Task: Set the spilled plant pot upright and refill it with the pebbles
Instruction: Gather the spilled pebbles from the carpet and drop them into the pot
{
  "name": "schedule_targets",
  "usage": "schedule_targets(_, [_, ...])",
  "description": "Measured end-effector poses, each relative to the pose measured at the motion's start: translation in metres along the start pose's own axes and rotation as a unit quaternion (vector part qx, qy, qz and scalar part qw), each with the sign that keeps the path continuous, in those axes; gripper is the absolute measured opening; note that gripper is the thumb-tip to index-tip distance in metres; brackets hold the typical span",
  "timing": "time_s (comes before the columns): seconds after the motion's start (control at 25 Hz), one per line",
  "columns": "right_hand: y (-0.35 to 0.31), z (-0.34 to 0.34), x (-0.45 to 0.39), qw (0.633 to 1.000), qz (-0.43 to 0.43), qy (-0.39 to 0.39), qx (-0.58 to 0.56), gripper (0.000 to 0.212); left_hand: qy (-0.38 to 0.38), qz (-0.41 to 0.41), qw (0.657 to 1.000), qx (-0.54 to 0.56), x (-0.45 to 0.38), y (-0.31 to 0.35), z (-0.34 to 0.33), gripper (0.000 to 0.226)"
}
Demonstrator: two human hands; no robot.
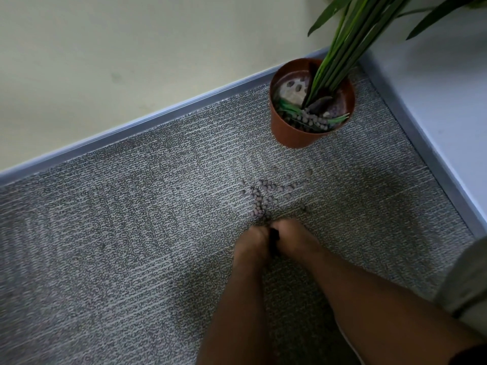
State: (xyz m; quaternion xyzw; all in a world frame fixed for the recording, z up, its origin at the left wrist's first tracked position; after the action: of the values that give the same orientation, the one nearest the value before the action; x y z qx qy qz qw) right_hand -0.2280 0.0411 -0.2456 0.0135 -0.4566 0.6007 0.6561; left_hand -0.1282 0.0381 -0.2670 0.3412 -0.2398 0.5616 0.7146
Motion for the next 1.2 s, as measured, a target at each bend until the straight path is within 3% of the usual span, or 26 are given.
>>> schedule_targets(0.08, [0.006, 0.001, 0.001, 0.999, -0.029, 0.01, -0.035, 0.015, 0.015, 0.058, 0.998, 0.0, 0.006, -0.007, 0.014, 0.028])
schedule_targets(0.28, [0.004, 0.038, -0.001, 0.964, -0.076, 0.132, -0.216, 0.008, 0.084, 0.083, 0.959, 0.258, 0.002, -0.019, 0.064, 0.015])
schedule_targets(0.36, [-0.004, 0.069, -0.004, 0.906, -0.087, 0.199, -0.364, 0.014, 0.103, 0.069, 0.913, 0.388, 0.004, -0.014, 0.102, 0.007])
schedule_targets(0.44, [-0.016, 0.103, -0.008, 0.828, -0.079, 0.247, -0.498, 0.016, 0.123, 0.049, 0.846, 0.517, 0.001, -0.003, 0.148, 0.013])
schedule_targets(0.56, [-0.027, 0.153, -0.012, 0.721, -0.03, 0.31, -0.618, 0.014, 0.152, -0.001, 0.787, 0.598, -0.008, 0.023, 0.211, 0.012])
schedule_targets(0.64, [-0.029, 0.18, -0.017, 0.662, 0.003, 0.344, -0.665, 0.01, 0.166, -0.028, 0.78, 0.602, -0.013, 0.044, 0.241, 0.01])
schedule_targets(0.76, [-0.021, 0.201, -0.024, 0.619, -0.018, 0.384, -0.685, 0.011, 0.177, -0.04, 0.761, 0.623, -0.022, 0.068, 0.264, 0.01])
schedule_targets(0.88, [-0.015, 0.205, -0.031, 0.58, -0.04, 0.4, -0.708, 0.013, 0.15, -0.052, 0.776, 0.61, -0.031, 0.084, 0.267, 0.013])
schedule_targets(0.96, [-0.016, 0.206, -0.032, 0.571, -0.039, 0.413, -0.708, 0.015, 0.134, -0.057, 0.774, 0.616, -0.032, 0.083, 0.26, 0.013])
schedule_targets(1.04, [-0.017, 0.207, -0.03, 0.581, -0.03, 0.439, -0.685, 0.02, 0.169, -0.044, 0.747, 0.642, -0.025, 0.07, 0.25, 0.013])
schedule_targets(1.12, [-0.021, 0.205, -0.026, 0.63, -0.016, 0.47, -0.618, 0.018, 0.223, 0.026, 0.747, 0.625, -0.014, 0.042, 0.223, 0.015])
schedule_targets(1.2, [-0.029, 0.19, -0.026, 0.704, 0.014, 0.476, -0.528, 0.014, 0.221, 0.134, 0.777, 0.574, -0.004, 0.009, 0.163, 0.015])
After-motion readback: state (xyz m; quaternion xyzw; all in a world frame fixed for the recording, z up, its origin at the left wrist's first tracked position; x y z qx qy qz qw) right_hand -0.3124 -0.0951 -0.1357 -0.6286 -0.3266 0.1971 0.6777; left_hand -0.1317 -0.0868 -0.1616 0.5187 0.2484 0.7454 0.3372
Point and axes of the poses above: each hand's wrist, its own x-axis away from the middle knuckle, its own z-axis out of the back of the hand, y = z × x, the point moved 7 cm from there along -x, towards the middle knuckle, and after that the axes turned 6 degrees about z, right-handed, at the moved point
